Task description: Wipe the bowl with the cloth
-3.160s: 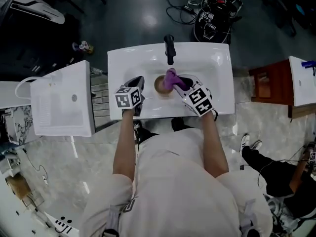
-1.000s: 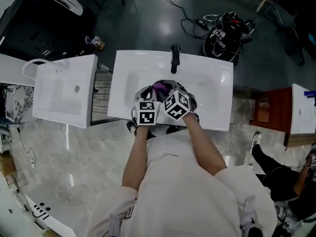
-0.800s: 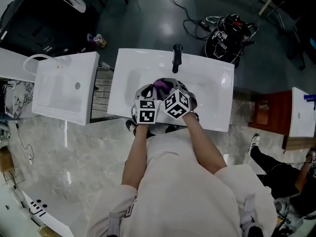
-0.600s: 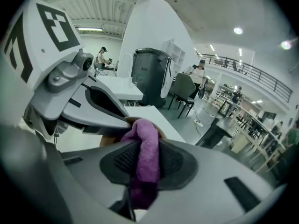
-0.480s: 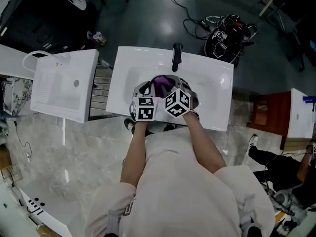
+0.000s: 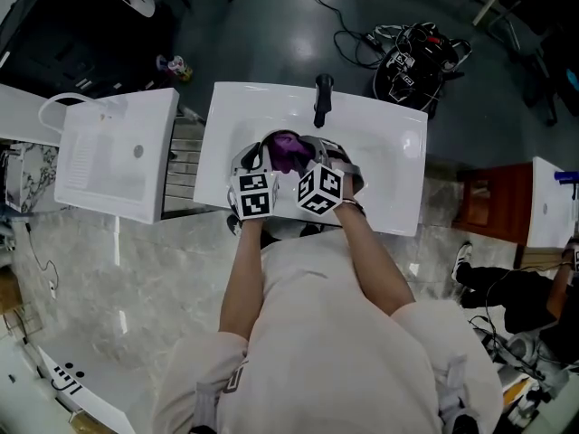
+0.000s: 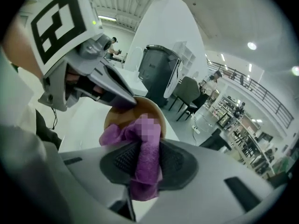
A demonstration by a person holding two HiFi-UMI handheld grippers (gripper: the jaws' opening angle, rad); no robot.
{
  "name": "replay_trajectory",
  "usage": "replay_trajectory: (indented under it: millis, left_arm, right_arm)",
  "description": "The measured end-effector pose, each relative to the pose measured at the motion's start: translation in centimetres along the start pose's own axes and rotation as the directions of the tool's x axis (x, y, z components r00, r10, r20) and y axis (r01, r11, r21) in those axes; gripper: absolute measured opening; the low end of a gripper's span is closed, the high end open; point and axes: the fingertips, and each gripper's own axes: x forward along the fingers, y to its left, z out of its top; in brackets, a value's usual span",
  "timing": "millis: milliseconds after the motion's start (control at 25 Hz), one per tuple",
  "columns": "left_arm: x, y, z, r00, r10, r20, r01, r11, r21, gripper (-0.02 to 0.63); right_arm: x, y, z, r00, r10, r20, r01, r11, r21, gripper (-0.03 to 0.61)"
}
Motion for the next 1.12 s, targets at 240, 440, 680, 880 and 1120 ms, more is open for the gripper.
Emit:
replay_trajectory:
  millis: [240,440,680,880,1120]
  left_arm:
    - [-0.3,0.9,0.3,1.0,-0.004,0.02,0.006,0.995,-0.098,0.026]
    - [-0.5,1.1,0.8,0.999,-0.015,0.032,0.018,0.995,-0.095,0.034]
    - [-0.5,-0.3,1.0,0.997,-0.07,0.028,0.072,0.995,-0.066,0.035]
    - [-1.0,-2.3,0.8,0.991,-0.132,0.008,0.132,0.991,0.006,0.037]
    - [-1.0,-3.4,0.4,0.985,-0.173,-0.018,0.173,0.985,0.013,0.032]
  right_arm:
    - [0.2,2.6,0.3,0.996,0.083,-0.026,-0.085,0.994,-0.07,0.092]
    - [0.7,4.8,1.2,0.988,0.151,-0.041,-0.155,0.978,-0.14,0.089]
    - [0.9,6.0,2.5,0.984,0.175,-0.041,-0.18,0.959,-0.221,0.089]
    - [1.1,4.7,2.1,0.99,0.14,-0.023,-0.142,0.972,-0.185,0.089]
    - [0.7,1.1,2.0,1.0,0.005,0.016,-0.004,0.995,-0.099,0.089]
